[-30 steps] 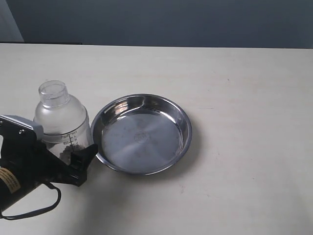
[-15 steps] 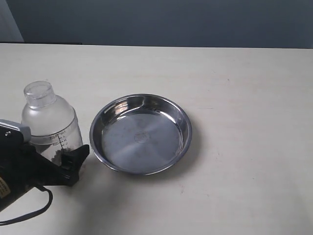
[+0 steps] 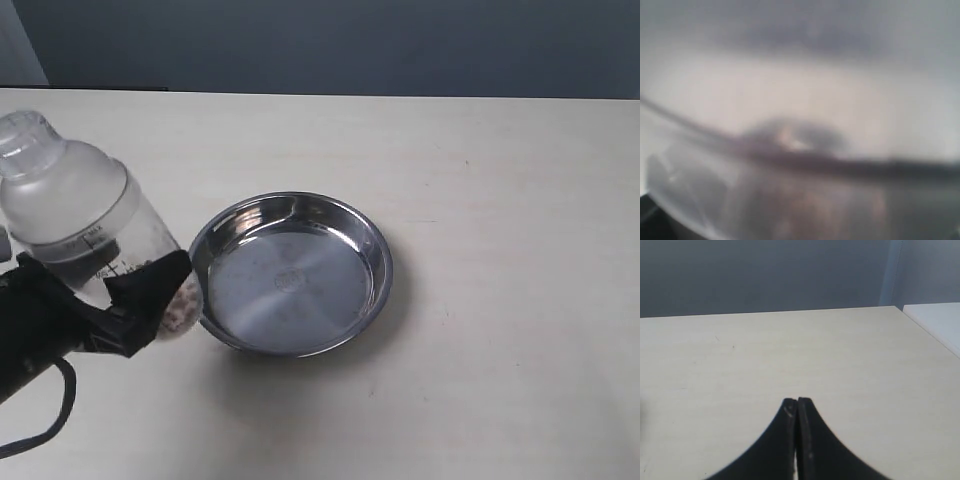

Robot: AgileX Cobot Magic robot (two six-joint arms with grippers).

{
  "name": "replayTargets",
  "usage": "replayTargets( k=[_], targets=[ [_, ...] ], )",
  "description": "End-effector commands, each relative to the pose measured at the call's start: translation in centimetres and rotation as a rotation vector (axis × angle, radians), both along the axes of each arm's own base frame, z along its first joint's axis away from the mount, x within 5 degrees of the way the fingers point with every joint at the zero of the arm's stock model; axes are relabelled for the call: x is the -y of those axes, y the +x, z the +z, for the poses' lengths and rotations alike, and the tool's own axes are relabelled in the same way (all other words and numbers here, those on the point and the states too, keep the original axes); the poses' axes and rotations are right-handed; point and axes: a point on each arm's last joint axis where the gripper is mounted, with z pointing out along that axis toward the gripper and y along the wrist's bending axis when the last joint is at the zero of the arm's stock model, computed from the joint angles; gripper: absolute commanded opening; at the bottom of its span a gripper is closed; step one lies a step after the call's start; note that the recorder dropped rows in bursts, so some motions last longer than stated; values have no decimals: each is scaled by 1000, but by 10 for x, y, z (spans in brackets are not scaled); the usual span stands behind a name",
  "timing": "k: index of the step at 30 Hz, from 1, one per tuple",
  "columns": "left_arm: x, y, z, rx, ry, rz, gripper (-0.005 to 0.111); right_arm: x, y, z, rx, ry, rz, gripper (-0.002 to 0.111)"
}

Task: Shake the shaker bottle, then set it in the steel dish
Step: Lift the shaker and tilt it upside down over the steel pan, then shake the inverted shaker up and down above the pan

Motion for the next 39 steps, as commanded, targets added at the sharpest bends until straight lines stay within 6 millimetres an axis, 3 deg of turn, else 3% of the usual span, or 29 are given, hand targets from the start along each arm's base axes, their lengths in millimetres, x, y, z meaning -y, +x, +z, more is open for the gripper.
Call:
replayTargets(
  k=[1, 4, 7, 17, 18, 21, 22, 23, 25, 26, 29, 30, 31, 32, 33, 36, 37, 38, 39],
  targets=[
    [21, 15, 43, 125, -89, -150, 0, 0, 0, 1, 15, -3, -4, -1],
    [32, 24, 61, 40, 4, -230, 0, 0, 0, 1, 15, -3, -4, -1],
    [40, 31, 84, 62, 79, -296, 0, 0, 0, 1, 15, -3, -4, -1],
    [42, 56, 173, 233, 213, -210, 0, 0, 0, 1, 15, -3, -4, -1],
    [42, 57, 173, 228, 201, -211, 0, 0, 0, 1, 15, -3, -4, -1],
    [49, 58, 120, 13, 218, -240, 0, 0, 0, 1, 15, -3, -4, -1],
    [51, 58, 111, -8, 219, -257, 0, 0, 0, 1, 15, -3, -4, -1],
    [54, 58, 111, 5, 208, -277, 0, 0, 0, 1, 15, -3, -4, -1],
    [55, 61, 152, 136, 164, -260, 0, 0, 0, 1, 15, -3, -4, -1],
    [55, 61, 155, 121, 170, -245, 0, 0, 0, 1, 15, -3, -4, -1],
    [65, 68, 91, -148, 290, -252, 0, 0, 0, 1, 15, -3, -4, -1],
    [67, 70, 107, -99, 266, -248, 0, 0, 0, 1, 15, -3, -4, -1],
    [67, 67, 162, 87, 232, -241, 0, 0, 0, 1, 15, -3, -4, -1],
    [64, 65, 197, 192, 233, -217, 0, 0, 0, 1, 15, -3, -4, -1],
    [64, 67, 191, 118, 214, -184, 0, 0, 0, 1, 15, -3, -4, -1],
    [75, 74, 94, -196, 325, -231, 0, 0, 0, 1, 15, -3, -4, -1],
    [78, 77, 86, -230, 321, -234, 0, 0, 0, 1, 15, -3, -4, -1],
    [81, 78, 101, -187, 302, -234, 0, 0, 0, 1, 15, -3, -4, -1],
    [80, 75, 140, -43, 288, -238, 0, 0, 0, 1, 15, -3, -4, -1]
  ],
)
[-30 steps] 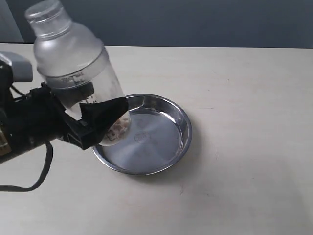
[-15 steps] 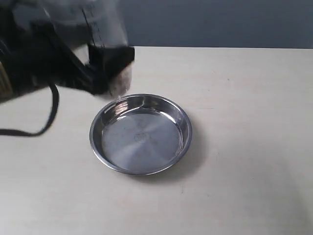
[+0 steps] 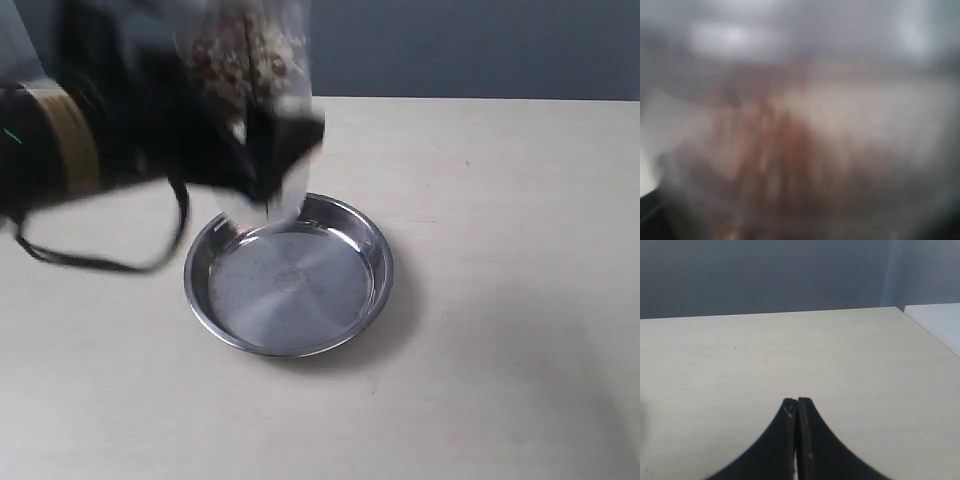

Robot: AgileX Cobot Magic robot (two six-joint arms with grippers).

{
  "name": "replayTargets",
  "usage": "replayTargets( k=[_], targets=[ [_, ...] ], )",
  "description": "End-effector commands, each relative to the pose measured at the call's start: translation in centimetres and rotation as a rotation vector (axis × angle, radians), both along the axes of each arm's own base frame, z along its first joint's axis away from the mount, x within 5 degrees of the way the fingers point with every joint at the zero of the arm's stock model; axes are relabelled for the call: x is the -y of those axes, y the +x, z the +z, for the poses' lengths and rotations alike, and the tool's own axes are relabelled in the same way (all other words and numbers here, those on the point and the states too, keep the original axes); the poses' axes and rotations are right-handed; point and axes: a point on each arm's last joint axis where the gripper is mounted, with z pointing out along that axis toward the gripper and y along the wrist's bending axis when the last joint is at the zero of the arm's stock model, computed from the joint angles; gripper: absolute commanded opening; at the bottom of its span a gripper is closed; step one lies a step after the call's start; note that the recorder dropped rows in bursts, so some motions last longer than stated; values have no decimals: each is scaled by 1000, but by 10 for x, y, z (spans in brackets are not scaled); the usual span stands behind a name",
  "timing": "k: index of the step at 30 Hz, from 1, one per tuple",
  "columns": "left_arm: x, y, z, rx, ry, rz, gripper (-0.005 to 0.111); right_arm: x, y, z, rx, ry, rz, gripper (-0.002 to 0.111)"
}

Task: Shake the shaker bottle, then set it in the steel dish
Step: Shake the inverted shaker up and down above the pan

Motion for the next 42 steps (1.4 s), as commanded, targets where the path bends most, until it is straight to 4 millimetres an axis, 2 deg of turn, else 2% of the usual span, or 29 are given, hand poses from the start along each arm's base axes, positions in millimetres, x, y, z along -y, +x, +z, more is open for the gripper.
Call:
replayTargets(
  k=[1, 2, 3, 5, 6, 7, 8, 10, 11, 12, 13, 16, 17, 18, 20, 21, 22, 26, 27, 28, 31, 32, 33, 36, 37, 38, 39, 41, 42],
  targets=[
    [0, -2, 44, 120, -1, 10, 0, 0, 0, 1, 15, -3, -4, -1],
    [1, -1, 43, 101, -17, 23, 0, 0, 0, 1, 15, -3, -4, -1],
    [3, 2, 25, 32, -10, 32, 0, 0, 0, 1, 15, -3, -4, -1],
    [9, 4, -35, -135, 77, 13, 0, 0, 0, 1, 15, -3, -4, -1],
    [11, 8, -55, -192, 112, 10, 0, 0, 0, 1, 15, -3, -4, -1],
    [12, 11, -57, -202, 131, 20, 0, 0, 0, 1, 15, -3, -4, -1],
    [12, 12, -41, -162, 110, 27, 0, 0, 0, 1, 15, -3, -4, -1],
    [8, 9, 20, 45, 67, 14, 0, 0, 0, 1, 15, -3, -4, -1],
    [7, 7, 37, 94, 49, 14, 0, 0, 0, 1, 15, -3, -4, -1],
    [7, 6, 39, 83, 18, 23, 0, 0, 0, 1, 15, -3, -4, -1],
    [10, 8, 19, 10, 20, 26, 0, 0, 0, 1, 15, -3, -4, -1],
    [19, 8, -76, -245, 128, -21, 0, 0, 0, 1, 15, -3, -4, -1],
    [20, 10, -82, -281, 132, -2, 0, 0, 0, 1, 15, -3, -4, -1],
    [20, 12, -74, -284, 93, 26, 0, 0, 0, 1, 15, -3, -4, -1],
    [19, 8, -22, -105, 25, -13, 0, 0, 0, 1, 15, -3, -4, -1],
    [17, 5, -4, -32, 13, -31, 0, 0, 0, 1, 15, -3, -4, -1],
    [17, 5, 0, -24, -6, -30, 0, 0, 0, 1, 15, -3, -4, -1],
    [23, 5, -81, -259, 86, -45, 0, 0, 0, 1, 15, -3, -4, -1],
    [25, 8, -78, -254, 73, -41, 0, 0, 0, 1, 15, -3, -4, -1],
    [27, 11, -56, -192, 33, -42, 0, 0, 0, 1, 15, -3, -4, -1],
    [21, 5, 39, 121, -27, -66, 0, 0, 0, 1, 15, -3, -4, -1],
    [18, 6, 46, 116, -26, -34, 0, 0, 0, 1, 15, -3, -4, -1],
    [18, 7, 39, 77, -10, -14, 0, 0, 0, 1, 15, -3, -4, -1],
    [23, 8, -47, -171, 104, -20, 0, 0, 0, 1, 15, -3, -4, -1],
    [25, 10, -64, -227, 121, -15, 0, 0, 0, 1, 15, -3, -4, -1],
    [25, 10, -62, -227, 109, -10, 0, 0, 0, 1, 15, -3, -4, -1],
    [24, 8, -45, -176, 74, -17, 0, 0, 0, 1, 15, -3, -4, -1],
    [22, 3, 7, 24, 26, -62, 0, 0, 0, 1, 15, -3, -4, -1],
    [21, 1, 23, 75, 7, -67, 0, 0, 0, 1, 15, -3, -4, -1]
  ],
)
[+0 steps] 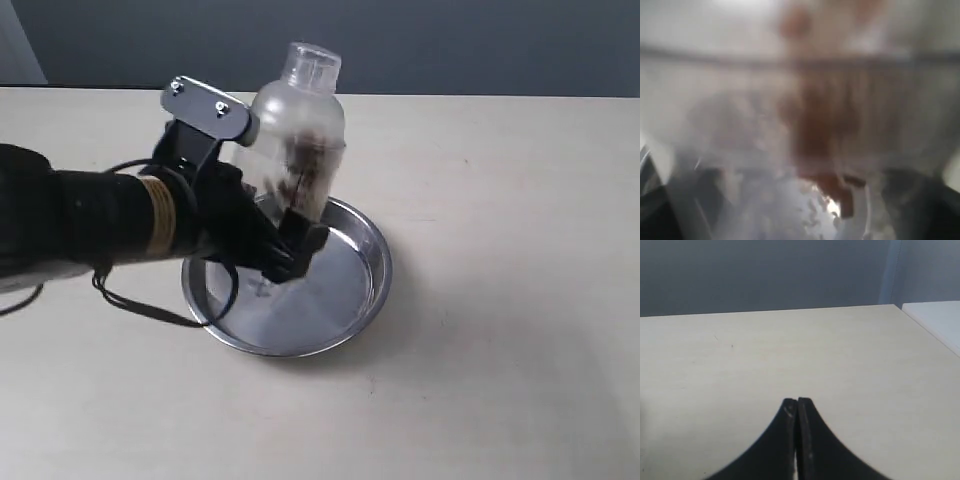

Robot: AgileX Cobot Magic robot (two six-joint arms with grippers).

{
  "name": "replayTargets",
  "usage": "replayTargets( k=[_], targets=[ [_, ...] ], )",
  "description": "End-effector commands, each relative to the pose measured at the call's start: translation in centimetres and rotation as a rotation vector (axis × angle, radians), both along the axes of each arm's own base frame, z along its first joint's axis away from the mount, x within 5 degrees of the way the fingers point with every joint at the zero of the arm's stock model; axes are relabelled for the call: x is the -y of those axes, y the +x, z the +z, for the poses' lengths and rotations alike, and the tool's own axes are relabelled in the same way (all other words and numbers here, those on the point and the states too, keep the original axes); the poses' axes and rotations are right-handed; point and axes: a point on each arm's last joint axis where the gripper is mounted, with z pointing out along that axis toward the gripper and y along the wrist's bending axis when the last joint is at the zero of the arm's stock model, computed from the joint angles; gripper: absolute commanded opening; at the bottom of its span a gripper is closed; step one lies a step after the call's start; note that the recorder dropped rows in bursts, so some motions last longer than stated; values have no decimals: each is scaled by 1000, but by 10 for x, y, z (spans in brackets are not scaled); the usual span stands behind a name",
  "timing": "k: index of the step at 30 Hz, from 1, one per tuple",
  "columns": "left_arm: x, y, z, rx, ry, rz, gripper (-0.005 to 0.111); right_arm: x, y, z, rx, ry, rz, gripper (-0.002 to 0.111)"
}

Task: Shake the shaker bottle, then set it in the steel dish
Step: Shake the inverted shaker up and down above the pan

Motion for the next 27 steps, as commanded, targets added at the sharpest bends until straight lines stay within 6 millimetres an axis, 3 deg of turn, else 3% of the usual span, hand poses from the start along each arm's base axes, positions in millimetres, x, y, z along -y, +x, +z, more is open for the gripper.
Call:
replayTargets(
  k=[1, 2, 5, 6, 8, 10, 11, 12, 13, 15, 16, 17, 18, 20, 21, 22, 24, 26, 27],
  targets=[
    [-1, -9, 85, 282, -163, -62, 0, 0, 0, 1, 16, -3, -4, -1],
    [0, -8, 72, 235, -156, -53, 0, 0, 0, 1, 16, -3, -4, -1],
    [7, -9, -6, 18, -75, -82, 0, 0, 0, 1, 16, -3, -4, -1],
    [9, -7, -15, -21, -78, -68, 0, 0, 0, 1, 16, -3, -4, -1],
    [10, -8, 11, 38, -163, -66, 0, 0, 0, 1, 16, -3, -4, -1],
    [8, -15, 68, 256, -221, -133, 0, 0, 0, 1, 16, -3, -4, -1],
    [5, -17, 82, 313, -227, -138, 0, 0, 0, 1, 16, -3, -4, -1],
    [3, -17, 82, 305, -228, -121, 0, 0, 0, 1, 16, -3, -4, -1],
    [3, -16, 68, 250, -210, -100, 0, 0, 0, 1, 16, -3, -4, -1],
    [5, -15, 13, 84, -146, -88, 0, 0, 0, 1, 16, -3, -4, -1],
    [6, -14, -5, 25, -129, -76, 0, 0, 0, 1, 16, -3, -4, -1],
    [6, -13, -6, 21, -139, -71, 0, 0, 0, 1, 16, -3, -4, -1],
    [7, -13, 8, 65, -174, -79, 0, 0, 0, 1, 16, -3, -4, -1],
    [5, -19, 61, 267, -240, -138, 0, 0, 0, 1, 16, -3, -4, -1],
    [3, -22, 78, 335, -244, -148, 0, 0, 0, 1, 16, -3, -4, -1],
    [1, -22, 81, 344, -238, -138, 0, 0, 0, 1, 16, -3, -4, -1],
    [1, -20, 49, 230, -176, -110, 0, 0, 0, 1, 16, -3, -4, -1],
    [1, -21, -4, 74, -113, -102, 0, 0, 0, 1, 16, -3, -4, -1],
    [2, -21, -10, 53, -119, -95, 0, 0, 0, 1, 16, -3, -4, -1]
  ],
)
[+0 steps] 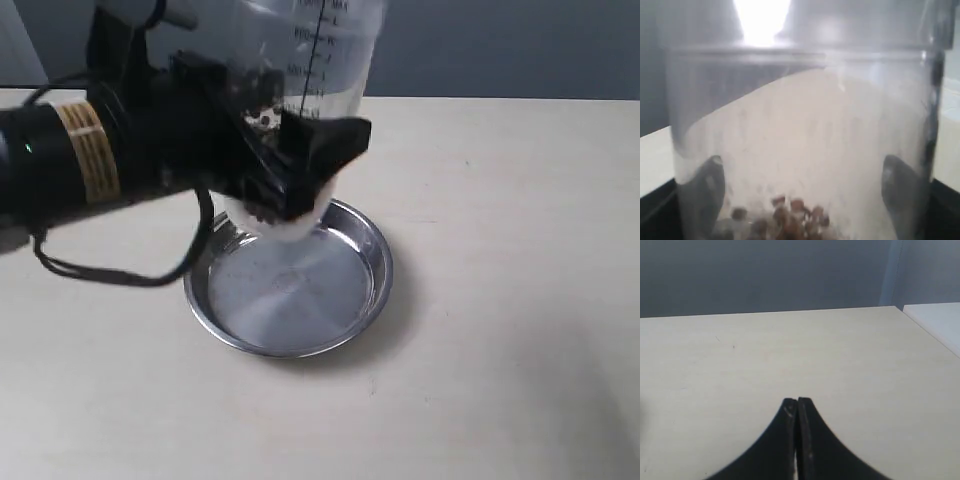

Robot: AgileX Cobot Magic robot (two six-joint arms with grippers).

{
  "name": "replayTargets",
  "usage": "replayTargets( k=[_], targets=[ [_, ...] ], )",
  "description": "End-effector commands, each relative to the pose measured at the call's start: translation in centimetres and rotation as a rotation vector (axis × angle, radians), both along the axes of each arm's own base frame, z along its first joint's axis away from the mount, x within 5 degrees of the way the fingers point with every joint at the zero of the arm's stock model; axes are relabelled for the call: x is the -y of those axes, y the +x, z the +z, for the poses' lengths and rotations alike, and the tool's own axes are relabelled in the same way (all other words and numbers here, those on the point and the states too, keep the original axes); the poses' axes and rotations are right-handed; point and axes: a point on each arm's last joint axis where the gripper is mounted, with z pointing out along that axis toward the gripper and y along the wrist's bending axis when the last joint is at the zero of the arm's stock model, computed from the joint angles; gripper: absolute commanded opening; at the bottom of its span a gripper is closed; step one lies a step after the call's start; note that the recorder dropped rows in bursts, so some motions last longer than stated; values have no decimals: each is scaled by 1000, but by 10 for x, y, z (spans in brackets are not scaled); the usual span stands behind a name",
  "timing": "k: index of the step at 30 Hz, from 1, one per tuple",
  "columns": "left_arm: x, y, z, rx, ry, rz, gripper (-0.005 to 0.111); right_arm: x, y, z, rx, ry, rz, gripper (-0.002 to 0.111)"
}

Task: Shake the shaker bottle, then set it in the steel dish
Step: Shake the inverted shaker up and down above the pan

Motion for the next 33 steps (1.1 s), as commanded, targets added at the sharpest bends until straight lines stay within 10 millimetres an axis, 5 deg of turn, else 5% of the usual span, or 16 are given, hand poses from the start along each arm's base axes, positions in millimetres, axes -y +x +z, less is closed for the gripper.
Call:
replayTargets(
  k=[1, 5, 7, 8, 9, 12, 13, 14, 16, 19, 22, 23, 26, 28, 31, 33],
  targets=[
    [0, 0, -56, -176, 68, 19, 0, 0, 0, 1, 16, -3, -4, -1],
    [-5, -11, 26, 152, -70, -27, 0, 0, 0, 1, 16, -3, -4, -1],
    [-7, -8, 0, 39, 14, 11, 0, 0, 0, 1, 16, -3, -4, -1],
    [-8, -9, -57, -128, 116, 11, 0, 0, 0, 1, 16, -3, -4, -1],
    [-7, -9, -73, -175, 114, 14, 0, 0, 0, 1, 16, -3, -4, -1],
    [-6, -17, 5, 154, -118, -57, 0, 0, 0, 1, 16, -3, -4, -1],
    [-7, -17, 4, 144, -98, -48, 0, 0, 0, 1, 16, -3, -4, -1],
    [-6, -15, -40, -30, 35, -21, 0, 0, 0, 1, 16, -3, -4, -1],
    [-7, -10, -75, -204, 25, 51, 0, 0, 0, 1, 16, -3, -4, -1],
    [-5, -15, 7, 92, -130, -19, 0, 0, 0, 1, 16, -3, -4, -1],
    [-6, -12, -65, -145, 34, 18, 0, 0, 0, 1, 16, -3, -4, -1],
    [-3, -12, -64, -143, -20, 6, 0, 0, 0, 1, 16, -3, -4, -1],
    [-3, -19, 22, 197, -175, -74, 0, 0, 0, 1, 16, -3, -4, -1],
    [-5, -14, 0, 69, -54, -16, 0, 0, 0, 1, 16, -3, -4, -1],
    [-5, -9, -81, -205, 117, 22, 0, 0, 0, 1, 16, -3, -4, -1],
    [-2, -6, -72, -168, 72, 12, 0, 0, 0, 1, 16, -3, -4, -1]
  ],
)
